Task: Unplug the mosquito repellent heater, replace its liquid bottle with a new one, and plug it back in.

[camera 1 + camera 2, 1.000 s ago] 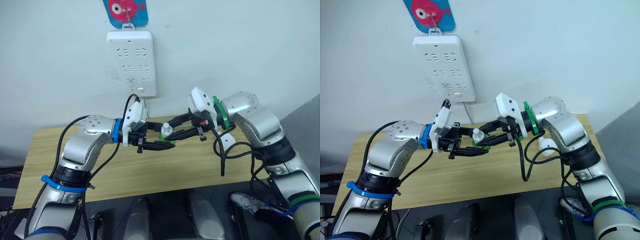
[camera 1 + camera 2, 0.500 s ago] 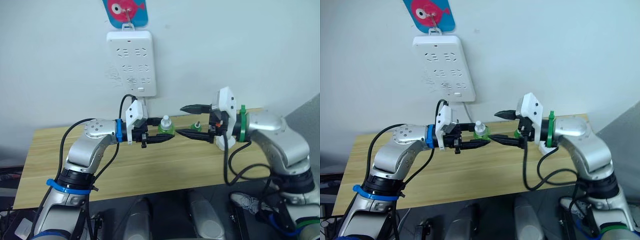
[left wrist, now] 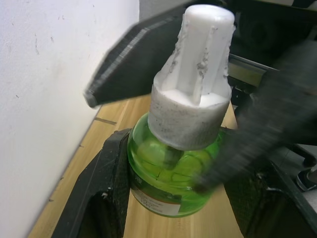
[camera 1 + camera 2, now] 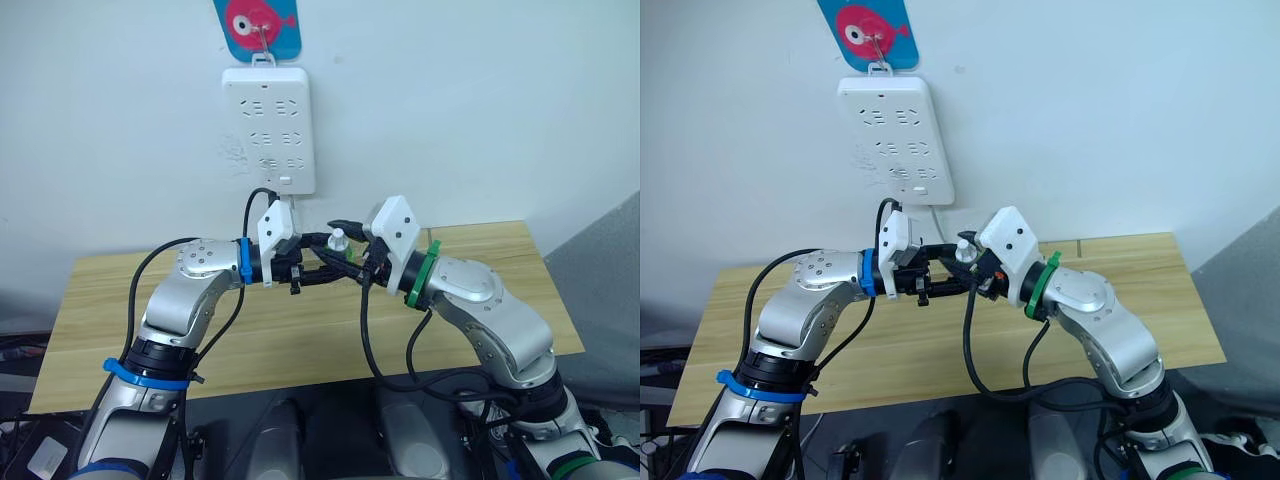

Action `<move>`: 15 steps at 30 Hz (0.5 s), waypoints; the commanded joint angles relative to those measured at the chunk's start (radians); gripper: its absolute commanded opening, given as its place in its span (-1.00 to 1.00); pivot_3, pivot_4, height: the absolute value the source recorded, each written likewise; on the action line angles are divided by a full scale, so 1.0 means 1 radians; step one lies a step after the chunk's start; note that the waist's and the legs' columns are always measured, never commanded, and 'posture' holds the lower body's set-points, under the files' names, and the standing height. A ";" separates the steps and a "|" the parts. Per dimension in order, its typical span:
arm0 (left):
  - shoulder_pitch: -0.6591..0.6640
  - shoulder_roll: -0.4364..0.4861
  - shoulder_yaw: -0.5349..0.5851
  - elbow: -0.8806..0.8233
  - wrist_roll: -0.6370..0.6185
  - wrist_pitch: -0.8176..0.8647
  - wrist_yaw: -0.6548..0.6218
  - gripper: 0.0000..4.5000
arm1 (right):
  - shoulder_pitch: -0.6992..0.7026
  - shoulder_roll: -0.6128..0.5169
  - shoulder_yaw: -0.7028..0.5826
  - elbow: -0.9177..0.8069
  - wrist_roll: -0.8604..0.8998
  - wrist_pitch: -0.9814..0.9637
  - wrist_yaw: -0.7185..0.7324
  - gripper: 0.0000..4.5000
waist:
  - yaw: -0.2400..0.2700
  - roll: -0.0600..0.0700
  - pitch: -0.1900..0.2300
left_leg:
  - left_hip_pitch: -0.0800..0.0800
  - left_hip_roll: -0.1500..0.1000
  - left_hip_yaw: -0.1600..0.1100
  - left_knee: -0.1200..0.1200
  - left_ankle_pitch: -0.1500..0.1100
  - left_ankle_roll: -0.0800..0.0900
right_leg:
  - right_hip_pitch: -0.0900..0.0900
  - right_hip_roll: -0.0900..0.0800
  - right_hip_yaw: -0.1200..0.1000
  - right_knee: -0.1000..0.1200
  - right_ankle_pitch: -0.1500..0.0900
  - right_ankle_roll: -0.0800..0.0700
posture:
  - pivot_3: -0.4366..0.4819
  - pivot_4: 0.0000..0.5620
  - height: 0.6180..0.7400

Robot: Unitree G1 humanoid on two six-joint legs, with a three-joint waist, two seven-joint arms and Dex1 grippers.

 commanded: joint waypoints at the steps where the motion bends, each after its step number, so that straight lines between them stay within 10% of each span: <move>1: 0.008 0.003 0.022 -0.044 -0.019 -0.015 0.000 -0.01 | 0.006 -0.026 -0.008 -0.008 0.032 -0.031 0.060 -0.51 | 0.000 0.000 0.000 | 0.000 0.000 0.000 0.000 0.000 0.000 | 0.000 0.000 0.000 0.000 0.000 0.000 | -0.36 -0.20 0.91; 10: 0.033 0.107 0.001 -0.085 -0.049 -0.031 -0.175 -0.01 | -0.307 -0.168 0.094 0.470 0.059 -0.415 0.744 -0.51 | -0.005 0.000 -0.001 | 0.005 0.001 0.002 -0.001 -0.001 0.003 | 0.003 0.001 0.001 0.000 0.000 0.000 | -0.33 -0.22 0.91; 15: 0.034 0.092 -0.013 -0.081 -0.031 -0.063 -0.168 -0.01 | -0.397 -0.173 0.103 0.546 0.100 -0.364 0.882 -0.51 | 0.003 -0.001 -0.002 | 0.004 0.001 0.000 -0.002 0.000 0.001 | 0.003 0.001 -0.001 -0.001 0.000 0.000 | -0.30 -0.25 0.91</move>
